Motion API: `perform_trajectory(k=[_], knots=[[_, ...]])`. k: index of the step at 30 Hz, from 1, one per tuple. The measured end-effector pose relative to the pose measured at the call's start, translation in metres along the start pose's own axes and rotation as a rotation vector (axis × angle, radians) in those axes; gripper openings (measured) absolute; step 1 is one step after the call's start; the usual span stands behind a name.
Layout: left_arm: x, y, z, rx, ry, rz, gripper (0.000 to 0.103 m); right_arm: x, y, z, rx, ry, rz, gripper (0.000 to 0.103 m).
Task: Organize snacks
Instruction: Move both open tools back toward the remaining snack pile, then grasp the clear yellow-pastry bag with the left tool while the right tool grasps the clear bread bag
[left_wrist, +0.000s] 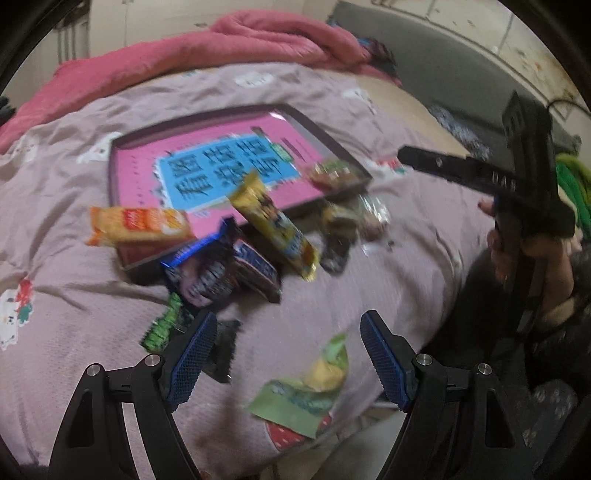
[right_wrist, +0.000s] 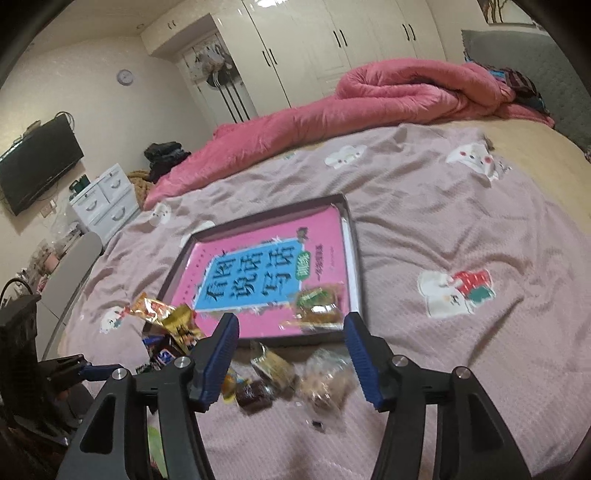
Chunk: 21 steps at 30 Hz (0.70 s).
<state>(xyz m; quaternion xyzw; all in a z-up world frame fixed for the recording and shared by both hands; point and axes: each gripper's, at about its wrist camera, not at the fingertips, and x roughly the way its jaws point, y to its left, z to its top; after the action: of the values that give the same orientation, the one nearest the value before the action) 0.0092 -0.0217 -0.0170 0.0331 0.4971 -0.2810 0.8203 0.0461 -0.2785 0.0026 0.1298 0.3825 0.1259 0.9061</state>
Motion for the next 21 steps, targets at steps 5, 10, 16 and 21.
perform_trajectory(k=[5, 10, 16, 21], knots=[[0.013, -0.014, -0.009, 0.062, 0.068, -0.031, 0.081, 0.003, -0.005, -0.009, 0.012, 0.053, -0.03, 0.059], [0.027, -0.031, -0.019, 0.143, 0.131, -0.045, 0.081, 0.008, 0.0, -0.015, -0.01, 0.089, -0.034, 0.059], [0.047, -0.041, -0.026, 0.194, 0.19, -0.018, 0.081, 0.014, 0.001, -0.019, -0.008, 0.118, -0.028, 0.059], [0.061, -0.047, -0.031, 0.232, 0.231, 0.031, 0.081, 0.021, -0.001, -0.021, 0.0, 0.151, -0.054, 0.059]])
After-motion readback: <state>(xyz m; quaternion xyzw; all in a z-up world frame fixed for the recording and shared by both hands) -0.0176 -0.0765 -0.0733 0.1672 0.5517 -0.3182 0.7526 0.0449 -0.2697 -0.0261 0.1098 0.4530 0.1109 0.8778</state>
